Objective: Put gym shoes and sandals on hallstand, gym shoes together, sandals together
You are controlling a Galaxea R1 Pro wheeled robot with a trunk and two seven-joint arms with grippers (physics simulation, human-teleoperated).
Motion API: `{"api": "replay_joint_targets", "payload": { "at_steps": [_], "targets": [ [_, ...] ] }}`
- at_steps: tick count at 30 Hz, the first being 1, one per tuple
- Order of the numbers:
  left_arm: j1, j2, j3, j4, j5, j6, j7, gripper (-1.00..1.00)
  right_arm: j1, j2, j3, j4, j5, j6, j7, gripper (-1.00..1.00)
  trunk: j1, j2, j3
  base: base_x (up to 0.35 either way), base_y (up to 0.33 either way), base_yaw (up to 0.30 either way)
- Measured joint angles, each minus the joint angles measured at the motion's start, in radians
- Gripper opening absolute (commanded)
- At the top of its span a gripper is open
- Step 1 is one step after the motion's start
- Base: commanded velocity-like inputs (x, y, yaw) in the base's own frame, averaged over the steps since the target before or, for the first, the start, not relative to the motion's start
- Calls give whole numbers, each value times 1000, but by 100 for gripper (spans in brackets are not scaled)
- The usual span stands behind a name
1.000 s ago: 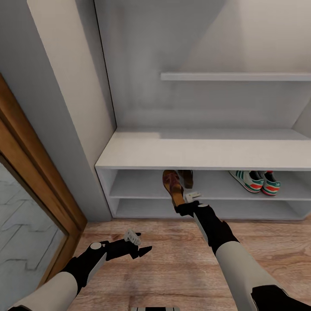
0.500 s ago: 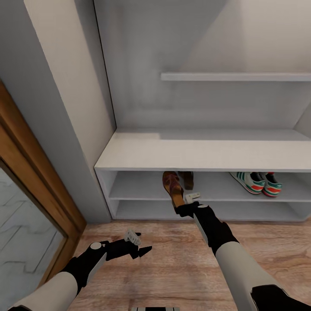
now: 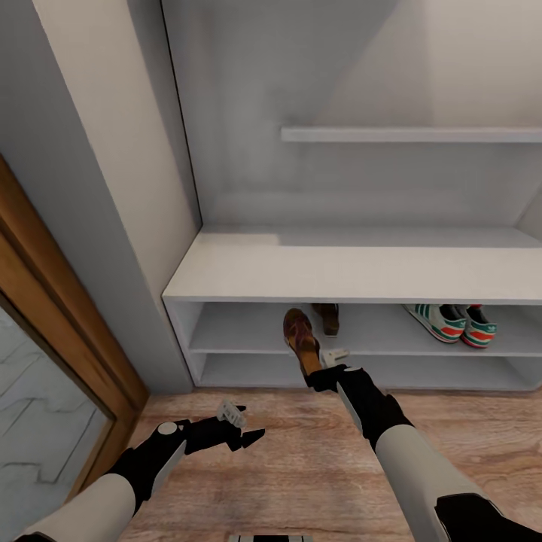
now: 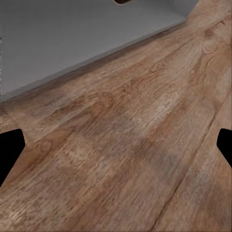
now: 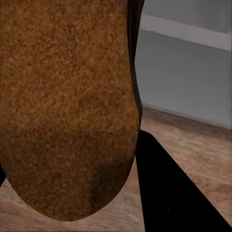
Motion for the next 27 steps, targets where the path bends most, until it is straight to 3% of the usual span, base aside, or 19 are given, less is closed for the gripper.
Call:
{"api": "replay_joint_targets", "payload": {
  "at_steps": [13,27],
  "targets": [
    [0,-6,0,0,0,0,1,100,0,-1,0,-2,0,0,0,-100,0,0,0,318,0,0],
    [0,-6,0,0,0,0,1,100,0,0,1,-4,0,0,0,-100,0,0,0,85,15,0]
  ]
}}
